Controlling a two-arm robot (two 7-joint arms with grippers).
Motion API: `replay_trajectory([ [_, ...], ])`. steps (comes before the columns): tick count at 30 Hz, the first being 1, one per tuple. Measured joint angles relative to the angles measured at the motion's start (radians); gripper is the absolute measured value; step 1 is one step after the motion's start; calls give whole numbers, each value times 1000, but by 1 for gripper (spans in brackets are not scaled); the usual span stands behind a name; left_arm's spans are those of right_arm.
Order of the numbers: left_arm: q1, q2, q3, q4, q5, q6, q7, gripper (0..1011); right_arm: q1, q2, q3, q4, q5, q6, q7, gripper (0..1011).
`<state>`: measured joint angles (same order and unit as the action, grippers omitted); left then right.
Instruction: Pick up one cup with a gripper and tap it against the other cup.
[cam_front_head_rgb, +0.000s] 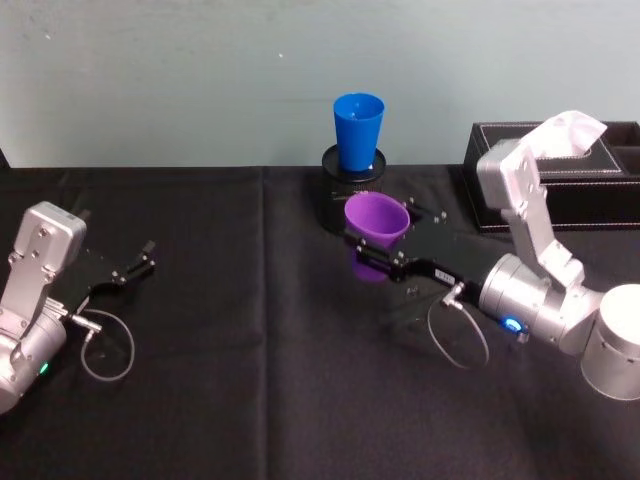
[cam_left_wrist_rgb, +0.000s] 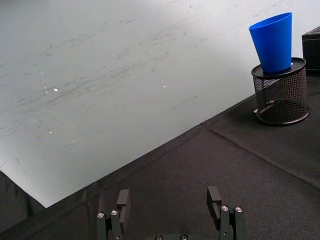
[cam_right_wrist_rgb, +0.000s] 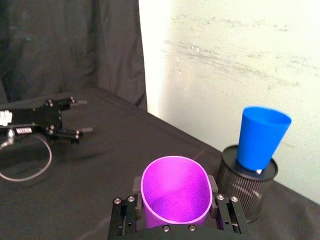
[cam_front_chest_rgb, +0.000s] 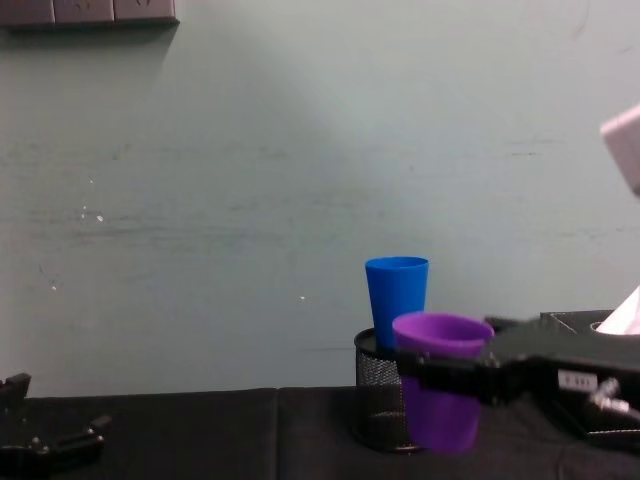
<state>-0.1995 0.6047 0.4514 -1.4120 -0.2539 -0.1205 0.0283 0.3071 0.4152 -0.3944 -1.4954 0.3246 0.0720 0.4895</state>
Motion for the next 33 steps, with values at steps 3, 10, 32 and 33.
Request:
replay_trajectory([
  [3,0,0,0,0,0,0,0,1000,6,9,0,-27,5,27,-4,723],
  [10,0,0,0,0,0,0,0,1000,31,32,-4,-88,25,87,-13,723],
  [32,0,0,0,0,0,0,0,1000,41,42,-12,-104,34,101,-14,723],
  [33,0,0,0,0,0,0,0,1000,41,42,-12,-104,33,101,-14,723],
])
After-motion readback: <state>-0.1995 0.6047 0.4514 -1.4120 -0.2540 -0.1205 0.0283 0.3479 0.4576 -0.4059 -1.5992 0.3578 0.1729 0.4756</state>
